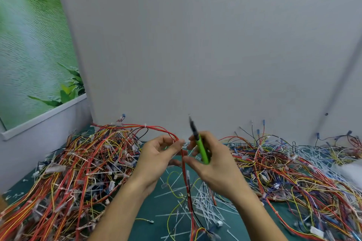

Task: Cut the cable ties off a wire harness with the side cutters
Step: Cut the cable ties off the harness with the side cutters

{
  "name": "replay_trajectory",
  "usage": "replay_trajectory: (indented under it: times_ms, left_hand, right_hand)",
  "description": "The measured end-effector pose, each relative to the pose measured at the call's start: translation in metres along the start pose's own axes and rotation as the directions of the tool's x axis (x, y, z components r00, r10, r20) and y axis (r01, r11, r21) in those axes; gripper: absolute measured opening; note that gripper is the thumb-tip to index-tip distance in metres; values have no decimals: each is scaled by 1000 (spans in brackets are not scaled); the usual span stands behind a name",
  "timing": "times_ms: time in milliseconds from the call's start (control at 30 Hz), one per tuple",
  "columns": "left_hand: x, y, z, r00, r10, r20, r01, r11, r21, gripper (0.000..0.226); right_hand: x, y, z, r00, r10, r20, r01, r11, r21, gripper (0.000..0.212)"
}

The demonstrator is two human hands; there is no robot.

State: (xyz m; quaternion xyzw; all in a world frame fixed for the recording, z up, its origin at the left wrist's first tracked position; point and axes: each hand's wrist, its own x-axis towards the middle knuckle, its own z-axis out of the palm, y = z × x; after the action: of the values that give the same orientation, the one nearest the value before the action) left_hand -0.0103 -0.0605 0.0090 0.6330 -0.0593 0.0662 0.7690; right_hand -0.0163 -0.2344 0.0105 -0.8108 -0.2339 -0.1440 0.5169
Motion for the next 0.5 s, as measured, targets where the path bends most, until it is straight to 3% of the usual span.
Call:
replay_trajectory:
  times_ms: [67,200,333,500]
  left_hand:
    - [-2,-1,4,999,-31,-23,31,1000,-6,14]
    - [-5,-1,9,995,-97,-8,97,995,-6,11]
    - [-4,5,5,982,-176,69,182,979,-95,9]
    - [-3,1,4,977,-182,113,197,971,-137,27]
  right_hand:
    - [-2,-1,7,998,-60,-4,59,991,-123,40]
    - [-3,0,14,990,-98,-98,83,987,-141,30]
    - [-3,2,10,991,-44,-130,41,999,-24,23]
    - [2,3,7,979,163,-119,-135,967,217,20]
